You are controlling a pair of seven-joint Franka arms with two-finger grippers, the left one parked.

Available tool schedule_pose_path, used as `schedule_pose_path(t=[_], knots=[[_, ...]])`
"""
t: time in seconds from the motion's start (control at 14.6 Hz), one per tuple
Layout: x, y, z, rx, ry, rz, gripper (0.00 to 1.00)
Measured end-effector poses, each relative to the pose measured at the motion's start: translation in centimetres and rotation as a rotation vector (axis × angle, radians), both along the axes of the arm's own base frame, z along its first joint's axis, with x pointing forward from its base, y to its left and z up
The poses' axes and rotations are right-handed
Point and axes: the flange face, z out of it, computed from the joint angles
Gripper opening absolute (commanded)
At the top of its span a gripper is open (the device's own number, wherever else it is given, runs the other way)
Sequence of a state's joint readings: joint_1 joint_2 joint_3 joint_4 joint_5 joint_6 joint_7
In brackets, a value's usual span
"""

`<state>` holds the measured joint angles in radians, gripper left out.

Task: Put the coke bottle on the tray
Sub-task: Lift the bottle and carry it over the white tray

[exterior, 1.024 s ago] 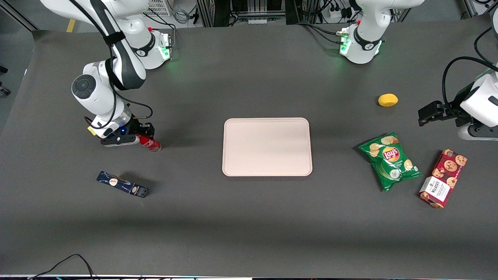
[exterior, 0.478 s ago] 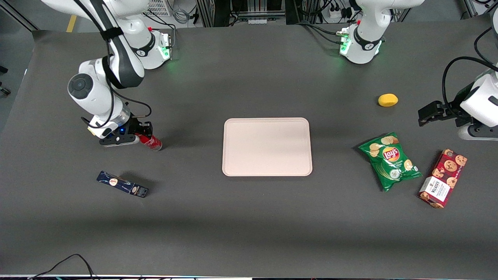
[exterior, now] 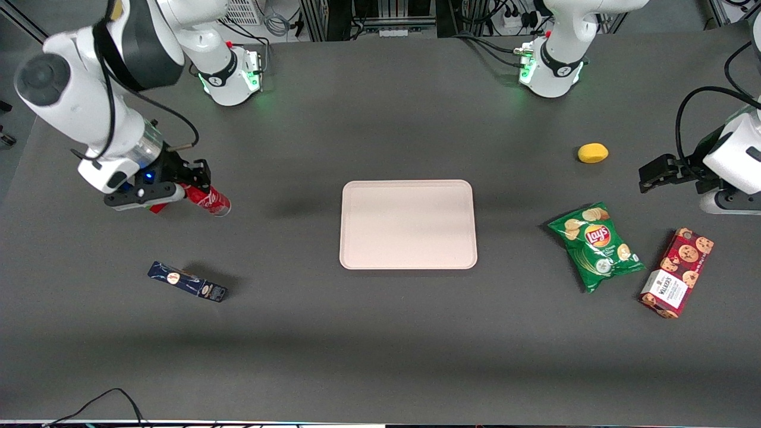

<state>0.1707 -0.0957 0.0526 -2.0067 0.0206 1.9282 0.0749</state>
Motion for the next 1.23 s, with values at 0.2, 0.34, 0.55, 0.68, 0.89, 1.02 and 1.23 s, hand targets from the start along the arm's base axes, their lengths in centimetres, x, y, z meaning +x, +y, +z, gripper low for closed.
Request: schedule_pose_path(t=[0.2,0.34,0.55,0.68,0.89,1.02,1.23], knots=[[-0.3,0.4,4.8,-0.001,0.001,0.009,0.0],[-0.3,0.4,6.8,0.0,-0.004,0.01,0.0],[-0.5,0.7,8.5,0.001,-0.004,0.016,0.0],[-0.8,2.6,9.0,0.022,-0.006,-0.001,0.0],[-2.0,8.6,9.2,0.033,-0.008,-0.041,0.0],[-3.1,13.1,9.0,0.039,-0.01,-0.077,0.0],[-4.7,18.8,8.3,0.063,-0.015,-0.129,0.0]])
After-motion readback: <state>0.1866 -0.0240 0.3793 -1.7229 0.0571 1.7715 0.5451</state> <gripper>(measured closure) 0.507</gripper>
